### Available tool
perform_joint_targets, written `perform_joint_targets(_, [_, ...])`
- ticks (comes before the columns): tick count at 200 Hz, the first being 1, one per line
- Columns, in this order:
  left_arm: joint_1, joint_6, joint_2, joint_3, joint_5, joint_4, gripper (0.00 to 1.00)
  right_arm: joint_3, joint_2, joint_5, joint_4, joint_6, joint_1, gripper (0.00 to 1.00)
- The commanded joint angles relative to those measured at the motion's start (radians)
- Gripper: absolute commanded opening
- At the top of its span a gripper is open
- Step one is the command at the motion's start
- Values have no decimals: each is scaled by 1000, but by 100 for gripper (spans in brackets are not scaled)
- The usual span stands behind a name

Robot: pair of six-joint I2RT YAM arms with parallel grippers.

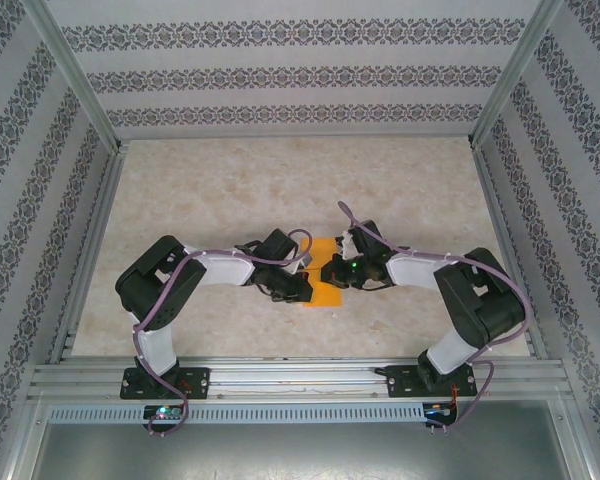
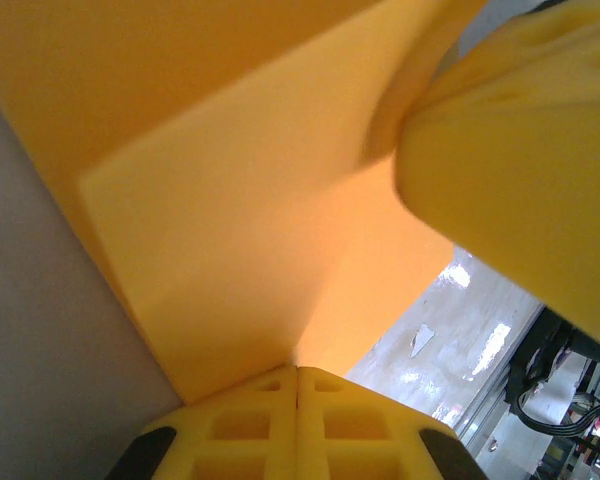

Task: Fold a paper plane with a square sheet of paper (fold left side to right side)
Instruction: Fold the triangle a second time at the center of the table.

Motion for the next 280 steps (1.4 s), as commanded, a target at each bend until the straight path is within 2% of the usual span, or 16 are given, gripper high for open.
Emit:
perform_joint_targets(1, [-5, 14, 37, -27, -44, -36, 0, -25, -38, 21, 9, -19, 23, 0])
perform_joint_targets(83, [-5, 20, 45, -15, -59, -62, 0, -17, 30, 44, 30, -17, 66, 0])
perform_joint_targets(156, [-6, 18, 52, -9, -86, -116, 0, 7, 61, 116, -53, -74, 66, 0])
perform_joint_targets(198, [-5, 21, 61, -1, -94, -141, 0, 21, 69, 152, -98, -109, 55, 0])
perform_joint_targets(280, [-5, 16, 68, -8, -89, -135, 0, 31, 57, 148, -122, -144, -12, 0])
